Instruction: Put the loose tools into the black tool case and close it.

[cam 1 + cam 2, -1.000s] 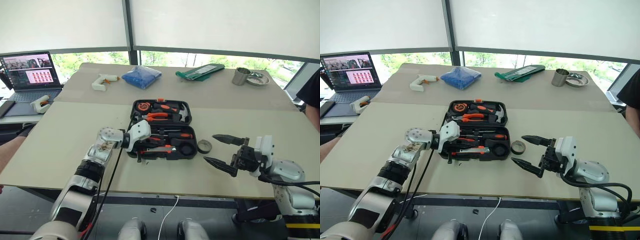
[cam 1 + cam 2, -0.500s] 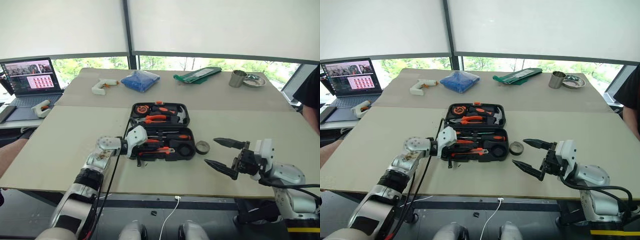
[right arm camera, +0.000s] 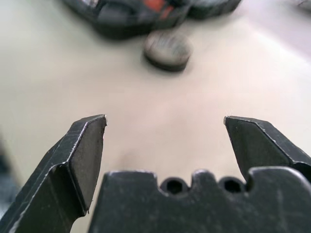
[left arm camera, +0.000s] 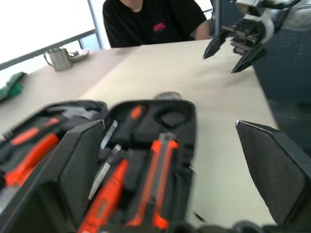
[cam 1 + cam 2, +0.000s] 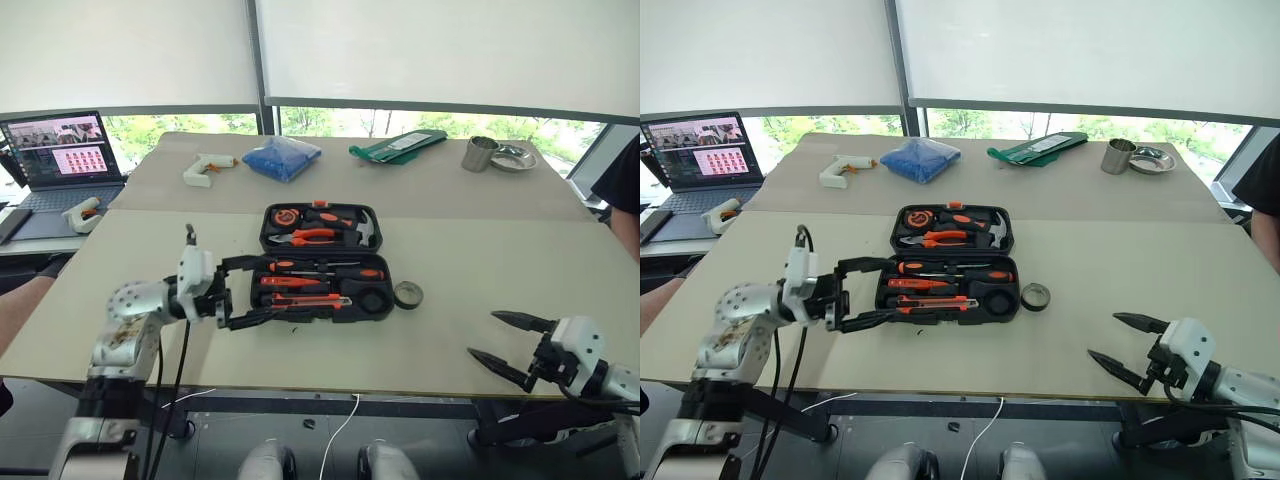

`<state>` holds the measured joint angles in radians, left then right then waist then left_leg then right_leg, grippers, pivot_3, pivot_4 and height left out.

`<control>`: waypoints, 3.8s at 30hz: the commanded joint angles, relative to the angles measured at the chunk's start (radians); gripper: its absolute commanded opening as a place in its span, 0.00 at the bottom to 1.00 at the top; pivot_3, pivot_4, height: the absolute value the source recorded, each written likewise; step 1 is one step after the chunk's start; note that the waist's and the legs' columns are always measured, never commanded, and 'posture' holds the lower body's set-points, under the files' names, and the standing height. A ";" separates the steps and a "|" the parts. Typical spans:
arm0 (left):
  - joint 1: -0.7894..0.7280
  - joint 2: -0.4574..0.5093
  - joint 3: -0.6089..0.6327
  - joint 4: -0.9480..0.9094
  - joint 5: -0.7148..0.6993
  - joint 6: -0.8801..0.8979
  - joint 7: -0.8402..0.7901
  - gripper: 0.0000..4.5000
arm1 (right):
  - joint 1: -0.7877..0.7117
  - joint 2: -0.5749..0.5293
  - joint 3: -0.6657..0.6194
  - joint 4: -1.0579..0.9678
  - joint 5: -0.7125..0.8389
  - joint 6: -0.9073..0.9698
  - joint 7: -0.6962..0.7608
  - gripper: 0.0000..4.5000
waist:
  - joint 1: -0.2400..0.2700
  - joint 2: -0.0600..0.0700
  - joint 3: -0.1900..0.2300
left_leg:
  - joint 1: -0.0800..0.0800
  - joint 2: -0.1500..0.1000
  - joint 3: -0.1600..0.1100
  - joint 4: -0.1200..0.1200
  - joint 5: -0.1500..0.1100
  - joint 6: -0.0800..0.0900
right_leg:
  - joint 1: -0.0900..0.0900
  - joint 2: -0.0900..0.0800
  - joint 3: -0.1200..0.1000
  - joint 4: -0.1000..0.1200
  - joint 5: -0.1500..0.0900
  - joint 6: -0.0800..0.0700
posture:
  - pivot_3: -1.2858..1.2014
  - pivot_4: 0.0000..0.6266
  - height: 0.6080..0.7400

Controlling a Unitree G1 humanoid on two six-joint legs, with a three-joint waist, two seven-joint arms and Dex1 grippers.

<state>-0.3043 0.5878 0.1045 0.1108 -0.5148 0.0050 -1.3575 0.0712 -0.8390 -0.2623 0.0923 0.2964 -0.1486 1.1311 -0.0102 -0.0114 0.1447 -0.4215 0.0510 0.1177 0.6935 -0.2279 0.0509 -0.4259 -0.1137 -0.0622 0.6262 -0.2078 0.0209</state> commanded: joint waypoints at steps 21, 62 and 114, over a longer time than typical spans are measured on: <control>0.085 -0.005 0.014 -0.092 -0.028 -0.057 -0.022 1.00 | -0.774 -0.001 0.608 0.143 -0.318 0.490 0.121 0.55 | 0.020 -0.002 0.003 | -0.016 -0.003 -0.001 0.001 -0.002 0.001 | -0.015 0.000 -0.004 -0.001 0.009 -0.001 | 0.52 0.24 0.99; 0.144 -0.008 0.021 -0.081 -0.005 -0.062 0.058 1.00 | -0.856 0.130 0.650 -0.091 -0.168 0.839 0.154 0.51 | 0.009 -0.001 0.003 | -0.014 -0.002 -0.002 0.001 -0.001 0.000 | -0.015 0.001 -0.004 0.000 0.009 -0.002 | 0.52 0.24 0.99; -0.245 -0.103 -0.189 0.221 0.345 0.292 0.333 0.00 | -0.661 0.195 0.351 0.227 -0.194 0.445 0.004 0.01 | 0.008 -0.005 0.005 | -0.013 -0.004 0.000 0.000 -0.001 -0.001 | -0.013 0.001 -0.004 0.001 0.009 0.000 | 0.52 0.24 0.99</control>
<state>-0.5504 0.5039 -0.0369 0.3790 -0.1591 0.2833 -0.9918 -0.5899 -0.6334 0.1066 0.3662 0.0669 0.2881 1.1161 -0.0024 -0.0162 0.1501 -0.4350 0.0466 0.1171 0.6942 -0.2290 0.0504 -0.4381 -0.1132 -0.0665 0.6269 -0.1983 0.0212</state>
